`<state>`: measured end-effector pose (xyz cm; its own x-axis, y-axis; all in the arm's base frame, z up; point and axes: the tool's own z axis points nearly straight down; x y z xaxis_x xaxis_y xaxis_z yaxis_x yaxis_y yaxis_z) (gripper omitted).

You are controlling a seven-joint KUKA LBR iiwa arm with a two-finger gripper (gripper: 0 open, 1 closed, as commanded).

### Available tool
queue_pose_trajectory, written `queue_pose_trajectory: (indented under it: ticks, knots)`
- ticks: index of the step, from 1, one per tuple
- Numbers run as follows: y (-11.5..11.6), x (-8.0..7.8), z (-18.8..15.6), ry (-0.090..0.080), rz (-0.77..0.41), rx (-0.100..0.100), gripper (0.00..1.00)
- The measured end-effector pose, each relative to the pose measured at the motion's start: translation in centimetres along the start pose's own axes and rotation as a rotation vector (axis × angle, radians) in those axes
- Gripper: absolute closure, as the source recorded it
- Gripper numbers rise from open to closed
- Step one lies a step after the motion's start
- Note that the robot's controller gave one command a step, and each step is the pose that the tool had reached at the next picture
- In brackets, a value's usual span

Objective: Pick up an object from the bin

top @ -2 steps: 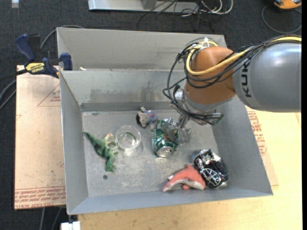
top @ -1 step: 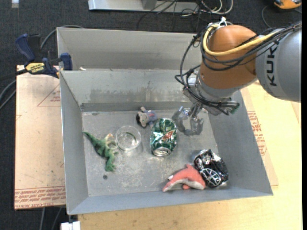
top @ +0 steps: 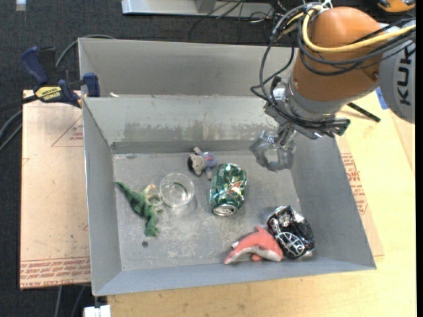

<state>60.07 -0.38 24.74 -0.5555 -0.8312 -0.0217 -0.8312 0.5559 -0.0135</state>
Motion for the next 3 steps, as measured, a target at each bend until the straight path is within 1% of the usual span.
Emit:
queue_pose_trajectory:
  ticks: [1, 2, 3]
  knots:
    - [5.7, 1.3, 7.4, 0.011, 0.311, -0.014, 0.00]
    - [5.7, 1.3, 7.4, 0.011, 0.311, -0.013, 0.00]
    - [5.5, 1.1, 13.6, 0.002, 0.026, -0.008, 0.00]
